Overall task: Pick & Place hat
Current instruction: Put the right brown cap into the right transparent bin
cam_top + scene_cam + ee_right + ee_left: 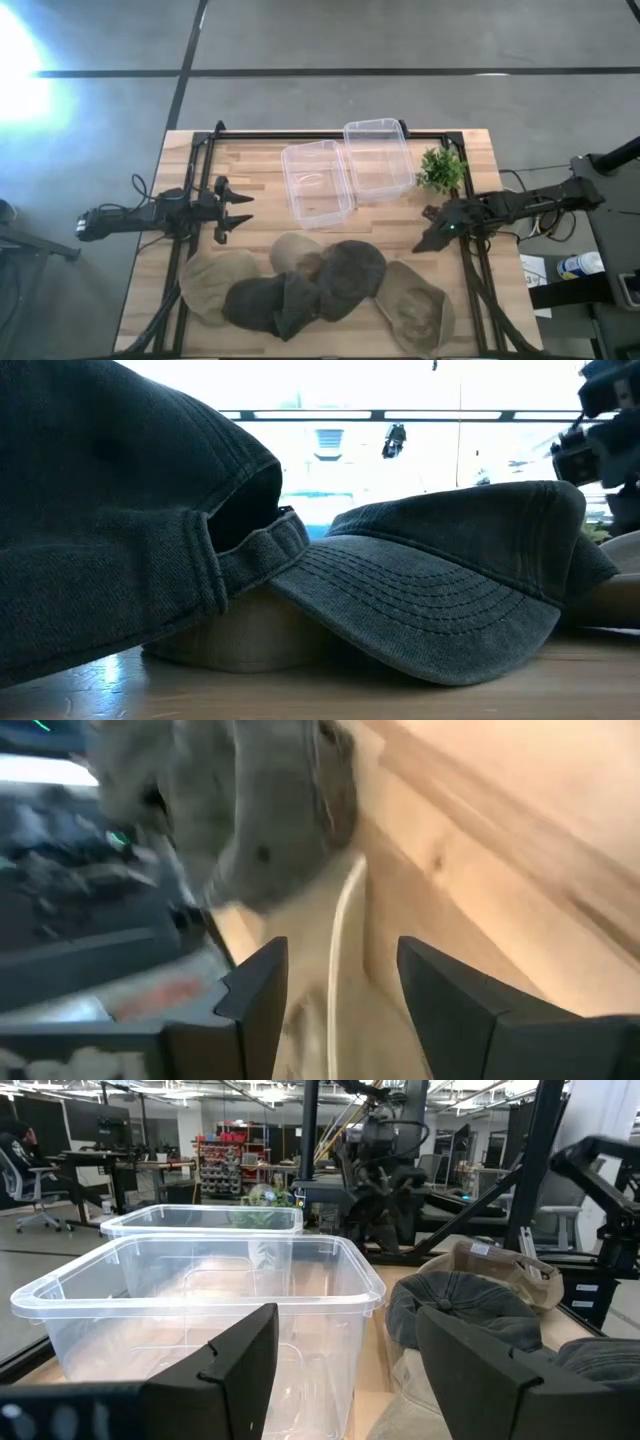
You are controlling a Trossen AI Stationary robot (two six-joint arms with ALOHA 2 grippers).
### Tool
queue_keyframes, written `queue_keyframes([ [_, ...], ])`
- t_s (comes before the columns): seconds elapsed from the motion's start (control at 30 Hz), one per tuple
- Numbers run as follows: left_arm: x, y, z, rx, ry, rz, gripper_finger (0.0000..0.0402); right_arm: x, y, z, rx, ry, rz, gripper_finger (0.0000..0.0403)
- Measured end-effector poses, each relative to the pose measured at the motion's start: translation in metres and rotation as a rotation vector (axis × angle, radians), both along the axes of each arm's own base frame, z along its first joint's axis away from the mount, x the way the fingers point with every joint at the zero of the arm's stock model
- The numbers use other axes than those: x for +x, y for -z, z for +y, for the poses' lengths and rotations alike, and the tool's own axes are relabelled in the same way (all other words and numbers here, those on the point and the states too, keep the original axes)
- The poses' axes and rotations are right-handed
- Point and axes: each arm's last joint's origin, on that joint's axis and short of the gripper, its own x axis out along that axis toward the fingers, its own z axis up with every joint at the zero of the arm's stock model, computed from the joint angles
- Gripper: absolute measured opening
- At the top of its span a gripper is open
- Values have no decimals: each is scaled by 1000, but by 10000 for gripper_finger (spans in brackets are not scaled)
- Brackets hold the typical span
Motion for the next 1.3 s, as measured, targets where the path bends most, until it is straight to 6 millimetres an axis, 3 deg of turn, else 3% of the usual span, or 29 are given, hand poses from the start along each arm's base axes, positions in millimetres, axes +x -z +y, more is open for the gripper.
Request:
queue_keyframes([
  [0.27, 0, 0, 0, 0, 1, -1, 231, 33, -14, 18, -16, -161, 164, 202],
  [0.53, 0, 0, 0, 0, 0, -1, 231, 60, 5, 38, -87, -301, 320, 253],
  [0.67, 0, 0, 0, 0, 0, -1, 231, 72, 16, 44, -110, -363, 322, 257],
  [0.83, 0, 0, 0, 0, 0, -1, 231, 84, 25, 48, -119, -391, 282, 201],
  [1.07, 0, 0, 0, 0, 0, -1, 231, 84, 26, 48, -149, -430, 272, 36],
  [1.2, 0, 0, 0, 0, 0, -1, 231, 81, 14, 47, -161, -452, 235, 16],
  [1.3, 0, 0, 0, 0, 0, -1, 231, 74, -8, 45, -183, -495, 232, 14],
])
